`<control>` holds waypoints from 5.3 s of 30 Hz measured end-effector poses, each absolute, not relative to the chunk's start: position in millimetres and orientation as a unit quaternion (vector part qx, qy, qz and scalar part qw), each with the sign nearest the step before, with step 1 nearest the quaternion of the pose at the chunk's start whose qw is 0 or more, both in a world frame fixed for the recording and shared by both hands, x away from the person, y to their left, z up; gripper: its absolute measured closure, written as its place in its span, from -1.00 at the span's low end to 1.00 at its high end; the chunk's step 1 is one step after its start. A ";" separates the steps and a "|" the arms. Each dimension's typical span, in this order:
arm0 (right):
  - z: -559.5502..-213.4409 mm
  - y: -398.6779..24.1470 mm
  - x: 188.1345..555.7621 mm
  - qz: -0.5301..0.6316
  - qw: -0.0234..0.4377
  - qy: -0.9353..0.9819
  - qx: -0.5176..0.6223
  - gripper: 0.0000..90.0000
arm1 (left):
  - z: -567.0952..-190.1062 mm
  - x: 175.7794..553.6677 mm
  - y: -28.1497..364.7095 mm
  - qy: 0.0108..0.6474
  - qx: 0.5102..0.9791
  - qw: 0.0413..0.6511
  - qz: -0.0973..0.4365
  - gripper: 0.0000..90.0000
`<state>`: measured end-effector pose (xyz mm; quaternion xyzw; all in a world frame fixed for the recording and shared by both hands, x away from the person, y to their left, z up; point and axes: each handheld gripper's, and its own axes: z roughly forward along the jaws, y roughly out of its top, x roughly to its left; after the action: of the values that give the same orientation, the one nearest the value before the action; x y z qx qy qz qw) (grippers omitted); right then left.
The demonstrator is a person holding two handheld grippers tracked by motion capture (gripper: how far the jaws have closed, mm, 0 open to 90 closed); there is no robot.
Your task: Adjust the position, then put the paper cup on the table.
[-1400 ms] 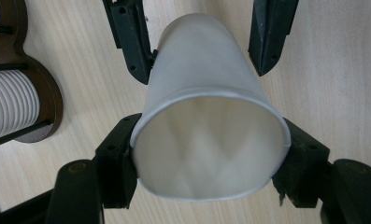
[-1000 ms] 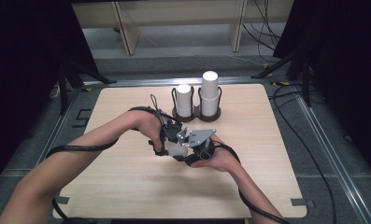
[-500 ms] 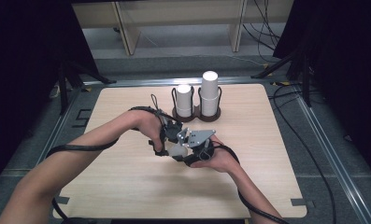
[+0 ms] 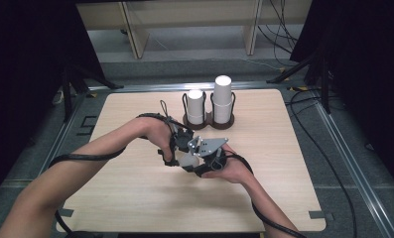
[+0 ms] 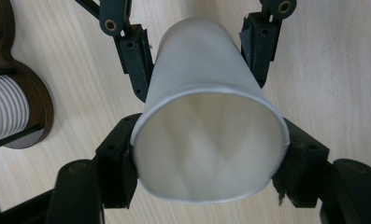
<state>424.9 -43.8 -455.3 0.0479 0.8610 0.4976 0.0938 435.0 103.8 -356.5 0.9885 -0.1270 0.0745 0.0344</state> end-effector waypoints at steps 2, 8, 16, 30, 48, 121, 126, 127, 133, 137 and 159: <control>-455.3 -44.4 424.8 0.498 0.089 0.861 0.050 -0.18 | -356.3 435.0 104.3 -0.127 0.988 0.038 0.074 -0.27; -454.9 -46.3 424.9 0.500 0.098 0.859 0.043 -0.18 | -356.3 435.6 105.8 -0.126 0.988 0.053 0.073 -0.32; -457.1 -52.6 422.1 0.503 0.105 0.857 0.050 -0.20 | -356.7 438.3 115.1 -0.128 0.981 0.120 0.088 -0.43; -461.7 -84.4 419.7 0.520 0.132 0.839 0.096 -0.20 | -353.9 440.2 143.7 -0.086 0.964 0.228 0.107 -0.51; -459.5 -129.2 423.8 0.575 0.177 0.779 0.178 -0.21 | -375.7 431.2 173.0 -0.022 0.939 0.319 0.126 -0.50; -475.6 -229.9 440.8 0.548 0.350 0.597 0.469 -0.23 | -495.8 373.5 278.8 0.401 0.645 0.552 0.342 -0.52; -475.1 -229.0 443.8 0.555 0.349 0.594 0.466 -0.23 | -496.4 369.6 280.8 0.408 0.648 0.545 0.342 -0.52; -475.3 -229.6 444.8 0.553 0.353 0.595 0.464 -0.23 | -496.4 368.8 281.3 0.408 0.649 0.543 0.342 -0.52; -476.1 -229.8 451.4 0.540 0.348 0.604 0.472 -0.23 | -496.2 365.7 283.0 0.409 0.647 0.544 0.345 -0.52; -478.7 -230.9 457.4 0.522 0.342 0.615 0.483 -0.24 | -496.4 366.1 282.2 0.408 0.650 0.542 0.342 -0.52; -480.2 -226.3 482.9 0.402 0.319 0.680 0.524 -0.23 | -491.9 367.1 274.1 0.386 0.656 0.553 0.338 -0.51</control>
<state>482.9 -226.3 -480.2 0.5243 0.6797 0.4016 0.3191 367.1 274.1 -491.9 0.6563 0.3862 0.3375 0.5534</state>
